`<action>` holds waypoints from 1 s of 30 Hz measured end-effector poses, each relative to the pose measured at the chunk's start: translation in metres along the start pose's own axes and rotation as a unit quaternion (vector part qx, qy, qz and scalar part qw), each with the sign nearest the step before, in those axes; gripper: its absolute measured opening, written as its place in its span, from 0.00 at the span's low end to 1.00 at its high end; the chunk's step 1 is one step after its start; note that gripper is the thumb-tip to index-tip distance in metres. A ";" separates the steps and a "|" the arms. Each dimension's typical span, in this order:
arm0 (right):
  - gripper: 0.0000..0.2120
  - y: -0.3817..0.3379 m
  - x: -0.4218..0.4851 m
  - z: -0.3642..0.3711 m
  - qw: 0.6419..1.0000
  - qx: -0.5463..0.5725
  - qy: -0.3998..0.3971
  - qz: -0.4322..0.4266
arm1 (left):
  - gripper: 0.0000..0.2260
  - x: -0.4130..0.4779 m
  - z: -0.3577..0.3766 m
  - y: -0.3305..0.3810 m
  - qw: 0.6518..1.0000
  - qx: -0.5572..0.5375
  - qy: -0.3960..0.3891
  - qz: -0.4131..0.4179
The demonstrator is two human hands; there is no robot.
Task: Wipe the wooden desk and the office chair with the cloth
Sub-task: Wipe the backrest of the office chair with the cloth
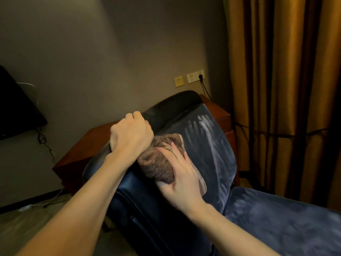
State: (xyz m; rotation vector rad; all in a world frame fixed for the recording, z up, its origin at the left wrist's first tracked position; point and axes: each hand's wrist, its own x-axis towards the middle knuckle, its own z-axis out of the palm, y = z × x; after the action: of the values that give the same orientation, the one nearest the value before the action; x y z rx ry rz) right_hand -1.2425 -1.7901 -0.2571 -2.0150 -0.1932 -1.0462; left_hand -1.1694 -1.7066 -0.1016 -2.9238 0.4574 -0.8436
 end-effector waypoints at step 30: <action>0.28 -0.033 -0.039 -0.084 0.998 -0.009 -0.060 0.015 | 0.24 0.014 0.001 0.012 0.997 -0.047 0.044 0.049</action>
State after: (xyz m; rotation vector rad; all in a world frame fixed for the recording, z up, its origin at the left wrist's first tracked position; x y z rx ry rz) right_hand -1.3343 -1.8224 -0.2406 -2.0927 -0.2173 -0.9124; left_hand -1.1607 -1.7224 -0.0972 -2.9287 0.6590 -0.9650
